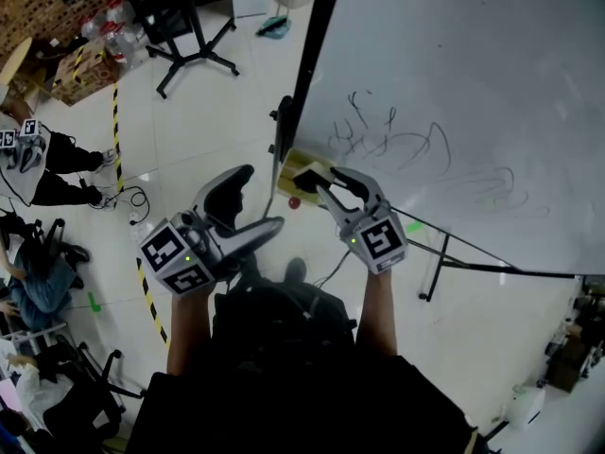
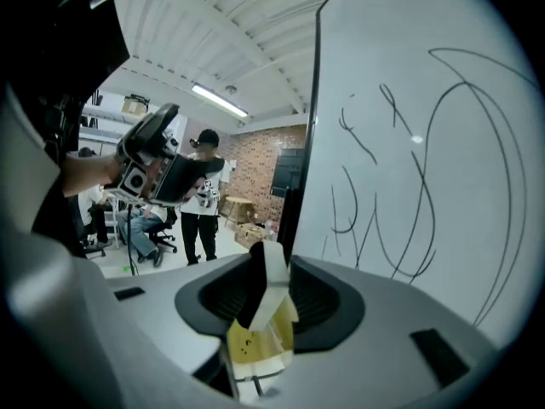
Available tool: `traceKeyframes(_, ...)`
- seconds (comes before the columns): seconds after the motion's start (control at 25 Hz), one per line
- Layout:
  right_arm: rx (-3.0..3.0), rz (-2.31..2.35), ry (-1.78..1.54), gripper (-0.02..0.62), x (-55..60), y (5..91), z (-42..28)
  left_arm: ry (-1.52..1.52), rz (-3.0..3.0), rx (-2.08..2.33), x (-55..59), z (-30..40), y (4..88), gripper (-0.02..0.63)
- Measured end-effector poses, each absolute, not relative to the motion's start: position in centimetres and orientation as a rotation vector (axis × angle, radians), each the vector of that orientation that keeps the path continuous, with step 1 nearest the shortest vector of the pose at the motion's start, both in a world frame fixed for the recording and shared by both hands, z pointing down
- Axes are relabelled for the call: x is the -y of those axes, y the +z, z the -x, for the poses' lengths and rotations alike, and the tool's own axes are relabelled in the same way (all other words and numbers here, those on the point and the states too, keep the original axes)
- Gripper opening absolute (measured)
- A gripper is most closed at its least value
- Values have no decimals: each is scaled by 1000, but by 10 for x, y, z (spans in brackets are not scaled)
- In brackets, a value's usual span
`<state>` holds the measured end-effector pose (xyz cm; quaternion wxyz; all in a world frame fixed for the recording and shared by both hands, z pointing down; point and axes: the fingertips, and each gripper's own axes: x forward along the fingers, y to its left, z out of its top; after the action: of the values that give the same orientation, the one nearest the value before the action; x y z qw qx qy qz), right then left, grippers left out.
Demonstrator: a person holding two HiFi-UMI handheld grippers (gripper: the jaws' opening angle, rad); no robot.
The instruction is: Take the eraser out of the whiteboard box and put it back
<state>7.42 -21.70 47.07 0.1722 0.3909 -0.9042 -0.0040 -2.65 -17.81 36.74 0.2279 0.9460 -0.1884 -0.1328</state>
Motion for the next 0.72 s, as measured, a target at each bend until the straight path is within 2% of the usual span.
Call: traceKeyframes(0.72,2866,-1282,-155,156,200,339,-89,-420,-2624,551,178,33,350,414)
